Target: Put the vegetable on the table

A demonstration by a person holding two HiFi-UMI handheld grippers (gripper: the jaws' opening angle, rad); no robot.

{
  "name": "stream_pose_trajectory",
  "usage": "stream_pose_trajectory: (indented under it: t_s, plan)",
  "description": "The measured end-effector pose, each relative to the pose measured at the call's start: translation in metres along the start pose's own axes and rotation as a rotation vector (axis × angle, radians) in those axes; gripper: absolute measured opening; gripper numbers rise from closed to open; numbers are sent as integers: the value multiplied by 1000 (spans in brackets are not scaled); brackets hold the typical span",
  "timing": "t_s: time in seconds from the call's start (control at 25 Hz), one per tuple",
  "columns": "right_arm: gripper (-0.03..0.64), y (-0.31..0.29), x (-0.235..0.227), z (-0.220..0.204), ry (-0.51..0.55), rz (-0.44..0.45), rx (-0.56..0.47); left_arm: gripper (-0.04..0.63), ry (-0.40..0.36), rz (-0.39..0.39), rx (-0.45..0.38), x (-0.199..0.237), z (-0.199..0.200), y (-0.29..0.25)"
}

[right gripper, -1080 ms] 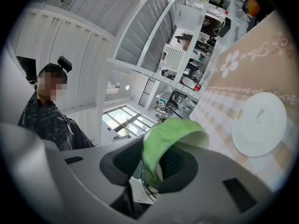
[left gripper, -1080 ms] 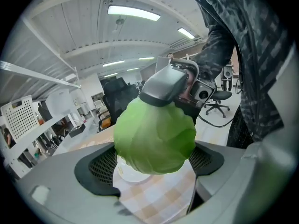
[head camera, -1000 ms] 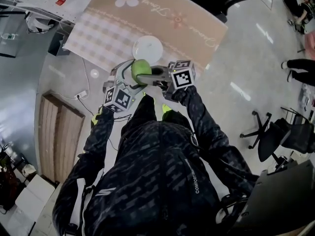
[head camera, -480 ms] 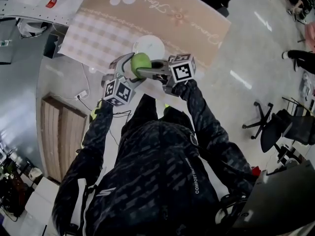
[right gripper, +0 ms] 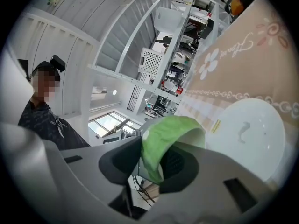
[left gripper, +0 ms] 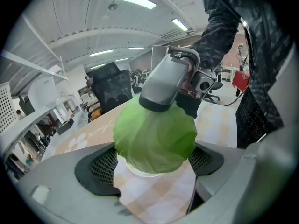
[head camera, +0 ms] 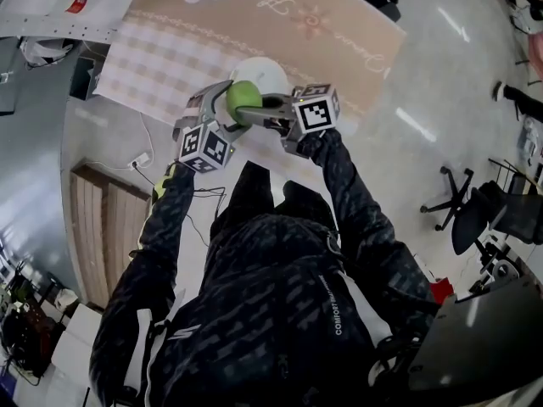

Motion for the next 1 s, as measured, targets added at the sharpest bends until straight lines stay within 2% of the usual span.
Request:
stream_pose_trajectory:
  t_s: [0.12, 0.28, 0.44, 0.68, 0.72, 0.8, 0.84, 1.0]
  plan:
    - [164, -2, -8, 2, 8, -34, 12, 463, 2, -9, 7, 6, -4, -3]
    - [161, -4, -18, 5, 19, -76, 7, 463, -5, -16, 27, 14, -7, -9]
    - [166, -6, -29, 5, 23, -134, 23, 463, -5, -28, 84, 21, -12, -19]
    - [167, -7, -40, 3, 19, -157, 56, 463, 0, -53, 115, 23, -17, -29]
    - [172, -7, -41, 2, 20, -156, 60, 463, 0, -53, 116, 23, -18, -30]
    - [242, -6, -45, 0, 27, -155, 75, 463, -2, -56, 119, 24, -17, -31]
    - [253, -5, -47, -1, 31, -156, 84, 463, -5, -60, 124, 24, -17, -31]
    - [253, -4, -54, 0, 53, -195, 106, 462, -13, -79, 145, 27, -17, -37]
Point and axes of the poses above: the fingertips, and each gripper's own axes: y backward along the fingers, x to its left, z out of its top, the point moved 7 cm from there along y, backward along the fingers, and after that the axes turned 14 degrees about -z, right-handed, at the moved point
